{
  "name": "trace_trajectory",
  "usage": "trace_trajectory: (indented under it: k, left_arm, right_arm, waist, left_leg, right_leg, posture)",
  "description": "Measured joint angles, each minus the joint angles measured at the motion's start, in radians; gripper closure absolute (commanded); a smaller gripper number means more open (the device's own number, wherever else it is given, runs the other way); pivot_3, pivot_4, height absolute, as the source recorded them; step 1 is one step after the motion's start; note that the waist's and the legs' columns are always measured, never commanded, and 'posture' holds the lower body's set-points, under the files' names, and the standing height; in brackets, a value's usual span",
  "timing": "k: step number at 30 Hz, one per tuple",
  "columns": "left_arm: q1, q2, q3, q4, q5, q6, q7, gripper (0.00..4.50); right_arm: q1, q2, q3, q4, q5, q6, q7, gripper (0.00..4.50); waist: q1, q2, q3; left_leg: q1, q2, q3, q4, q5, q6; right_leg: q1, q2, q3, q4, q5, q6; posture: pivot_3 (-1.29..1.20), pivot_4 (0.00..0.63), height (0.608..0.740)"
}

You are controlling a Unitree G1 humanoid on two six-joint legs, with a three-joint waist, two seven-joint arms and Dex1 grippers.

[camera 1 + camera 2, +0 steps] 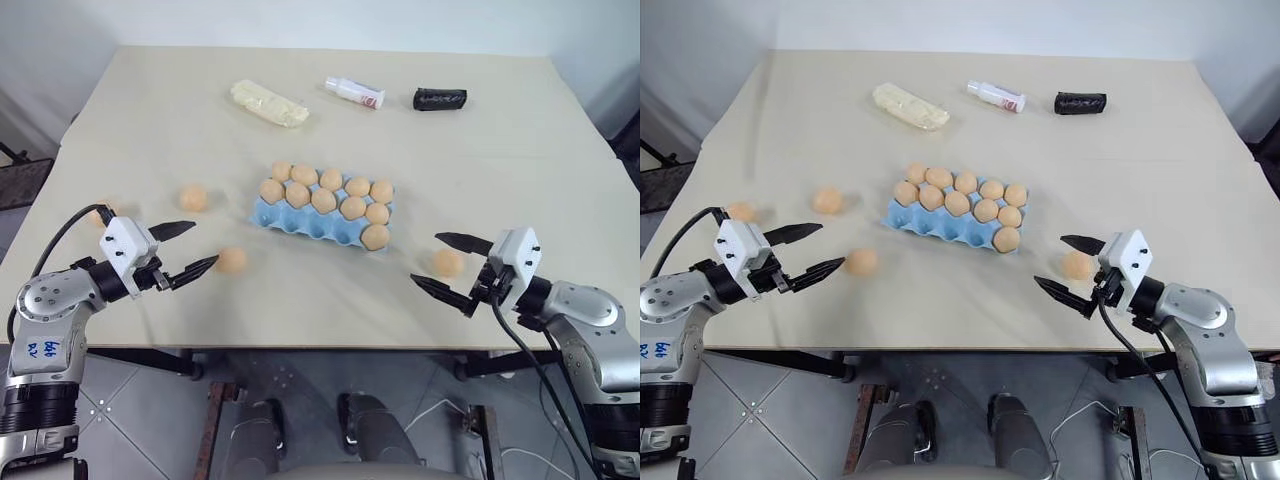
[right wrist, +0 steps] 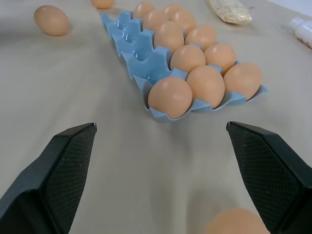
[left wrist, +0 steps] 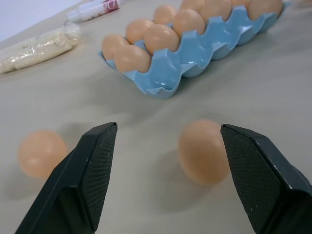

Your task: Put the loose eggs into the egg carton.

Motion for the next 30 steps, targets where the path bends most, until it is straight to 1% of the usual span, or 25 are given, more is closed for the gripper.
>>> trace_trajectory:
  k: [4, 7, 10, 14, 16, 18, 21, 26, 30]
  left_arm:
    - [0.000, -0.003, -0.001, -0.010, -0.010, 0.007, -0.019, 0.88]
    - [0.002, -0.009, -0.026, -0.050, -0.035, 0.009, -0.062, 0.88]
    - [0.006, -0.024, -0.069, -0.083, -0.037, 0.003, -0.099, 0.88]
    - [-0.020, -0.056, -0.148, -0.101, -0.033, -0.016, -0.143, 0.88]
    - [-0.032, -0.071, -0.200, -0.119, -0.025, -0.043, -0.176, 0.88]
    - [-0.033, -0.078, -0.236, -0.120, -0.023, -0.050, -0.205, 0.88]
    - [-0.038, -0.081, -0.255, -0.117, -0.026, -0.049, -0.228, 0.88]
    - [-0.061, -0.080, -0.254, -0.107, -0.026, -0.051, -0.240, 0.88]
    - [-0.060, -0.079, -0.252, -0.106, -0.026, -0.051, -0.240, 0.88]
  right_arm:
    - [0.000, 0.029, -0.006, 0.000, -0.012, -0.016, -0.039, 0.00]
    - [0.025, 0.036, -0.055, -0.001, -0.015, -0.021, -0.075, 0.00]
    - [0.104, 0.035, -0.119, -0.017, -0.021, -0.032, -0.102, 0.00]
    - [0.205, 0.036, -0.192, -0.029, -0.023, -0.037, -0.129, 0.00]
    - [0.261, 0.039, -0.216, -0.028, -0.031, -0.042, -0.141, 0.00]
    - [0.278, 0.051, -0.218, -0.025, -0.040, -0.046, -0.149, 0.00]
    - [0.272, 0.056, -0.211, -0.015, -0.055, -0.042, -0.159, 0.00]
    - [0.154, 0.068, -0.136, 0.055, -0.084, -0.017, -0.171, 0.00]
    - [0.075, 0.081, -0.063, 0.136, -0.114, -0.012, -0.169, 0.00]
  waist:
    - [-0.001, 0.000, 0.000]
    - [0.001, 0.000, 0.000]
    - [0.010, 0.000, 0.000]
    - [0.009, 0.000, 0.000]
    - [0.009, 0.000, 0.000]
    - [0.001, 0.000, 0.000]
    - [-0.012, 0.000, 0.000]
    - [-0.024, 0.000, 0.000]
    - [-0.024, 0.000, 0.000]
  left_leg:
    - [0.000, 0.000, 0.000, 0.000, 0.000, 0.000]
    - [0.000, 0.000, 0.000, 0.000, 0.000, 0.000]
    - [0.000, -0.001, 0.000, 0.000, 0.000, 0.000]
    - [0.000, -0.001, 0.000, 0.001, 0.000, 0.000]
    - [0.001, -0.001, 0.000, 0.002, 0.000, 0.000]
    - [0.002, -0.001, 0.001, 0.002, 0.000, 0.000]
    - [0.003, -0.001, 0.002, 0.002, 0.001, 0.001]
    - [0.003, -0.001, 0.001, 0.002, 0.003, 0.000]
    - [0.003, -0.001, 0.000, 0.002, 0.004, 0.002]
  right_leg:
    - [0.000, 0.000, 0.000, 0.001, 0.000, 0.000]
    - [0.000, 0.000, 0.000, 0.001, 0.000, 0.000]
    - [0.001, 0.000, 0.000, 0.000, 0.000, 0.000]
    - [0.001, 0.000, 0.000, 0.000, 0.000, 0.001]
    - [0.002, 0.000, 0.000, 0.000, 0.000, 0.001]
    - [0.002, 0.001, 0.002, 0.000, 0.001, 0.001]
    - [0.002, 0.001, 0.003, 0.003, 0.001, 0.001]
    - [0.002, 0.001, 0.002, 0.003, 0.003, 0.001]
    - [0.002, 0.001, 0.002, 0.003, 0.004, 0.002]
  posture:
    - [0.00, 0.150, 0.740]
    - [0.00, 0.150, 0.740]
    - [0.00, 0.150, 0.740]
    - [0.00, 0.150, 0.740]
    - [0.00, 0.150, 0.740]
    - [0.00, 0.150, 0.740]
    - [0.00, 0.150, 0.740]
    - [0.00, 0.150, 0.740]
    - [0.00, 0.150, 0.740]
